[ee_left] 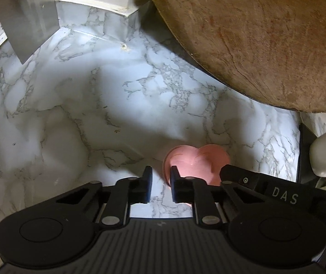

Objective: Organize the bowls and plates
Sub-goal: 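Close both grippers on the rim of the pink heart dish, then lift the heart dish with both grippers and carry it toward the pink bowl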

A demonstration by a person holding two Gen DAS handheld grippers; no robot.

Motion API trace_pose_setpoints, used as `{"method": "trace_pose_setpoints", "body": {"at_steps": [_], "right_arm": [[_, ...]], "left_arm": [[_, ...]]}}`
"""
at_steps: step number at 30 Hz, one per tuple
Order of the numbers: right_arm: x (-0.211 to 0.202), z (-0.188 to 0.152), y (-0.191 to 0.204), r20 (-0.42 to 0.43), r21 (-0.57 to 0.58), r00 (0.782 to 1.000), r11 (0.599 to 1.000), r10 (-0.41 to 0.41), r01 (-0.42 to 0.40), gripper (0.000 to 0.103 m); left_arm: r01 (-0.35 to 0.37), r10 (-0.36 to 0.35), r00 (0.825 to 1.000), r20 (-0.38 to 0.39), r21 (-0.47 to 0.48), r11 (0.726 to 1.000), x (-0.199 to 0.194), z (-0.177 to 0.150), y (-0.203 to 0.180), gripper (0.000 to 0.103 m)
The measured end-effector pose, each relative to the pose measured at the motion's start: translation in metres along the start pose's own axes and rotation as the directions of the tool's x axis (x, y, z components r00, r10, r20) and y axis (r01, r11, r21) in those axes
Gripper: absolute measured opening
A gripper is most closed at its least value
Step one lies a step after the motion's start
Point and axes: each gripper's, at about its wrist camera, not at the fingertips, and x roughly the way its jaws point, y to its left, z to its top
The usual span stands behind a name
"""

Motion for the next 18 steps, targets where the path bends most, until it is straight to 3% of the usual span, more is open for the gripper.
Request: {"method": "trace_pose_setpoints", "body": {"at_steps": [18], "right_arm": [[-0.038, -0.027, 0.011, 0.041, 0.006, 0.999, 1.0, 0.014, -0.015, 0.003]], "left_arm": [[0.026, -0.026, 1.0, 0.0, 0.091, 0.996, -0.033, -0.021, 0.001, 0.008]]}}
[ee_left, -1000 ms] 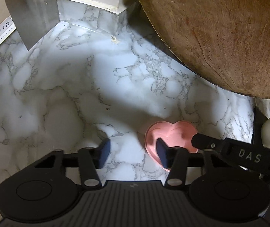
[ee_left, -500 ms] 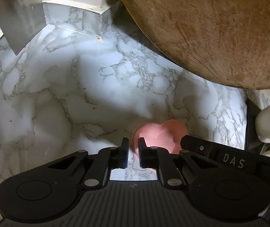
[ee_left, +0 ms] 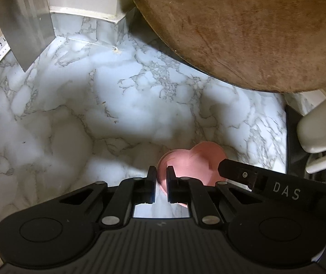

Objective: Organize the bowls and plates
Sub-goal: 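Lift the heart dish with both grippers and carry it toward the pink bowl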

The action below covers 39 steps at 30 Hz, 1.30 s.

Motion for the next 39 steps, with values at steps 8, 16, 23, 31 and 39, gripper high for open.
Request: {"method": "trace_pose_setpoints", "body": {"at_steps": [8, 16, 23, 31, 39], "right_arm": [[-0.032, -0.021, 0.02, 0.017, -0.024, 1.0, 1.0, 0.018, -0.018, 0.003], [-0.067, -0.047, 0.048, 0.031, -0.061, 0.998, 0.997, 0.049, -0.047, 0.003], [-0.088, -0.071, 0.071, 0.024, -0.099, 0.998, 0.994, 0.053, -0.051, 0.004], [-0.1, -0.096, 0.095, 0.016, -0.133, 0.997, 0.989, 0.069, -0.067, 0.004], [-0.101, -0.123, 0.123, -0.026, -0.184, 0.996, 0.979, 0.088, -0.091, 0.004]], "left_arm": [[-0.003, 0.003, 1.0, 0.013, 0.034, 0.999, -0.04, -0.013, 0.004, 0.008], [-0.003, 0.001, 1.0, 0.03, 0.059, 0.998, -0.086, -0.032, 0.016, 0.008], [-0.006, 0.003, 0.999, 0.05, 0.072, 0.997, -0.118, -0.052, 0.029, 0.008], [0.0, -0.003, 0.999, 0.048, 0.072, 0.997, -0.144, -0.073, 0.05, 0.008], [0.002, -0.003, 1.0, 0.028, 0.051, 0.999, -0.161, -0.093, 0.081, 0.008]]}}
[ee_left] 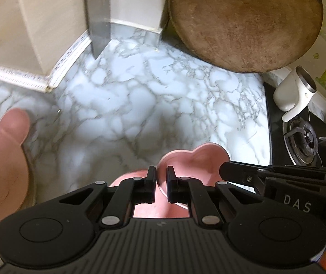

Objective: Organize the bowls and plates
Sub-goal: 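Lift the heart dish with both grippers and carry it toward the pink bowl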

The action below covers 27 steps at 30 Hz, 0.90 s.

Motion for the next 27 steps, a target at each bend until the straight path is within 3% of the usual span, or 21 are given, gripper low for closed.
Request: {"method": "trace_pose_setpoints", "body": {"at_steps": [12, 27], "right_arm": [[0.023, -0.026, 0.023, -0.074, -0.021, 0.997, 1.0, -0.003, 0.002, 0.005], [0.043, -0.042, 0.022, -0.119, -0.008, 0.993, 1.0, -0.015, 0.014, 0.004]], "left_arm": [[-0.025, 0.024, 0.998, -0.052, -0.014, 1.0, 0.003, -0.03, 0.032, 0.008], [-0.065, 0.068, 0.993, -0.094, 0.034, 0.997, 0.024, -0.045, 0.037, 0.008]]}}
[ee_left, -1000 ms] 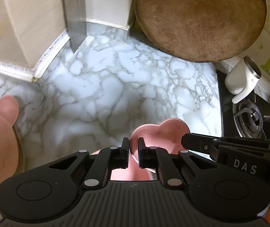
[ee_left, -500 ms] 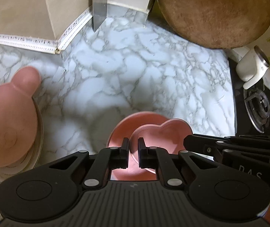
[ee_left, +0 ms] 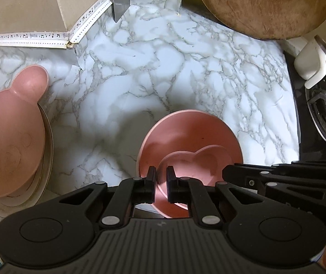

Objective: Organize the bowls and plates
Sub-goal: 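Lower the heart dish into the pink bowl with both grippers, then open both grippers and release the heart dish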

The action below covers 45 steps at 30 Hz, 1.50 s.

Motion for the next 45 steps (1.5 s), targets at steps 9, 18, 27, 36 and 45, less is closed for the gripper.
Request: {"method": "trace_pose_setpoints", "body": {"at_steps": [9, 18, 27, 36, 45], "right_arm": [[0.009, 0.002, -0.004, -0.018, 0.005, 1.0, 1.0, -0.009, 0.009, 0.004], [0.011, 0.004, -0.005, -0.021, 0.002, 1.0, 1.0, 0.001, -0.001, 0.007], [0.01, 0.004, -0.004, -0.017, 0.001, 1.0, 1.0, 0.009, -0.009, 0.015], [0.001, 0.002, -0.002, 0.004, -0.001, 1.0, 1.0, 0.02, -0.02, 0.024], [-0.029, 0.001, 0.002, 0.094, -0.122, 0.995, 0.993, 0.022, -0.01, 0.049]], "left_arm": [[-0.017, 0.017, 1.0, 0.015, 0.027, 0.999, 0.004, 0.0, -0.004, 0.008], [-0.023, 0.022, 1.0, 0.022, 0.036, 0.999, 0.005, 0.001, -0.004, 0.008], [-0.005, 0.004, 0.999, 0.033, 0.034, 0.999, 0.004, 0.001, -0.002, 0.008], [0.033, -0.034, 0.998, 0.044, 0.025, 0.999, -0.001, 0.002, 0.002, 0.013], [0.049, -0.06, 0.984, 0.17, 0.073, 0.996, -0.032, -0.006, 0.003, 0.046]]}}
